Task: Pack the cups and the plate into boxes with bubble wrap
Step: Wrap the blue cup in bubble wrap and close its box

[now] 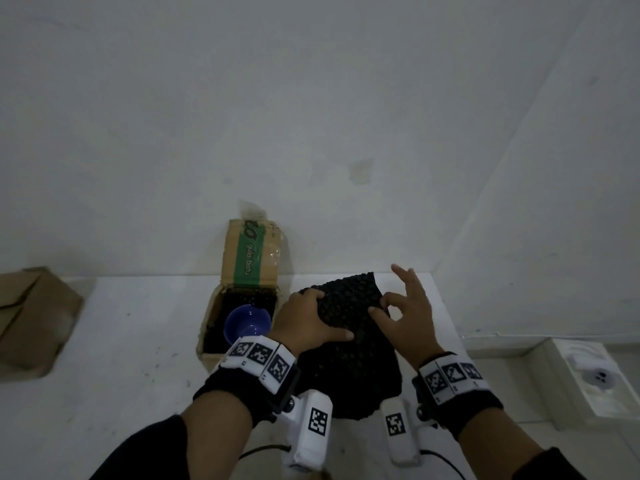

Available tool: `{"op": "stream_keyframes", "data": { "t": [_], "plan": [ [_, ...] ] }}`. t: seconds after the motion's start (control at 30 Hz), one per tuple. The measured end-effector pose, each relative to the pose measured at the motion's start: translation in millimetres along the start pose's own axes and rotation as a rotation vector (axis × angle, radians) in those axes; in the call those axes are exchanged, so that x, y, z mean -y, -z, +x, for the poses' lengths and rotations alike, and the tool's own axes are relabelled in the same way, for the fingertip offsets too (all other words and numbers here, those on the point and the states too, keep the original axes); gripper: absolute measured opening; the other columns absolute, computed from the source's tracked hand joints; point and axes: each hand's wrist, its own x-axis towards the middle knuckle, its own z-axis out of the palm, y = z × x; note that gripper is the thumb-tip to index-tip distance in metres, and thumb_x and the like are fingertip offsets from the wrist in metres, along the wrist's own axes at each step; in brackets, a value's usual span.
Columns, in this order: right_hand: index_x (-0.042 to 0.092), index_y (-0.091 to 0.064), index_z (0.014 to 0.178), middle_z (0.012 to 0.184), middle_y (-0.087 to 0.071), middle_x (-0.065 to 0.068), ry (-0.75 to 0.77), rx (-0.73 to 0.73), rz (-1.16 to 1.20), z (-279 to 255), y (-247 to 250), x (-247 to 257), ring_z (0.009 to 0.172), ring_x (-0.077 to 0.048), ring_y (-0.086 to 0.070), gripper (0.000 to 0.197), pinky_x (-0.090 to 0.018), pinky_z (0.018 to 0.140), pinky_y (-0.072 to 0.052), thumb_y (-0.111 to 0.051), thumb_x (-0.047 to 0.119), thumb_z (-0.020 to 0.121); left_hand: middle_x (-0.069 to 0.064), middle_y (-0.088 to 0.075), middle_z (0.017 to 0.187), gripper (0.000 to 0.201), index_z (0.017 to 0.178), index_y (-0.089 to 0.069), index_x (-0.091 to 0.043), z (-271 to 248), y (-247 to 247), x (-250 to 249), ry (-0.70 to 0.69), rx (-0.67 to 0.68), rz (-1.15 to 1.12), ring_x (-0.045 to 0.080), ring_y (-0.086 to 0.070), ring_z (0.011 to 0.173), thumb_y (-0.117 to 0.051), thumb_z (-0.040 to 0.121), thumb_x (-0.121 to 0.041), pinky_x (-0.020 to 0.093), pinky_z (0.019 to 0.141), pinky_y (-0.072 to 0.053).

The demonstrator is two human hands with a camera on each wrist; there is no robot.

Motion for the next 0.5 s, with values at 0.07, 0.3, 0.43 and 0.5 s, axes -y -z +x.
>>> {"op": "stream_keyframes", "data": {
  "t": [0.07,0.3,0.43,0.5],
  "plan": [
    [0.031,-0.044,0.06,0.145,-0.037,0.007,0.049,0.039,0.107,2.3,11.3,15.8,0.143,-0.016,-0.013,0.02,-0.039,0.112,-0.012,-0.06,0.037,0.069,0.002,-0.046,0.135,0.092,0.134,-0.041,-0.02,-9.2,22.1,-5.0,-0.053,0.009,0.008,0.019,-0.046,0.123,-0.08,0.057,-0.055,0.036,0.102,-0.041],
    [0.027,-0.054,0.066,0.091,-0.066,-0.001,0.0,0.111,0.419,14.8,12.1,101.2,0.09,-0.014,-0.059,0.009,-0.04,0.089,-0.043,-0.055,0.034,0.072,-0.003,-0.059,0.123,0.056,0.122,-0.058,-0.022,-41.5,98.4,2.0,-0.232,-0.178,-0.26,0.014,-0.054,0.114,-0.08,0.071,-0.027,0.026,0.097,-0.044],
    [0.014,-0.04,0.068,0.061,-0.035,-0.002,0.008,0.04,0.478,17.2,-4.7,146.5,0.058,-0.012,-0.034,0.026,-0.03,0.059,-0.03,-0.055,0.019,0.089,-0.002,-0.064,0.113,0.035,0.109,-0.064,-0.023,-50.4,134.5,19.5,-0.221,-0.324,-0.261,0.015,-0.059,0.103,-0.073,0.077,-0.032,0.032,0.09,-0.05],
    [0.011,-0.053,0.078,0.066,-0.051,-0.004,0.009,0.016,0.506,19.3,-17.6,162.1,0.064,-0.015,-0.047,0.015,-0.032,0.064,-0.041,-0.054,0.013,0.093,-0.002,-0.065,0.099,0.027,0.102,-0.067,-0.019,-54.0,149.8,28.5,-0.223,-0.388,-0.172,0.014,-0.058,0.09,-0.067,0.082,-0.036,0.025,0.076,-0.046]
  ]
}}
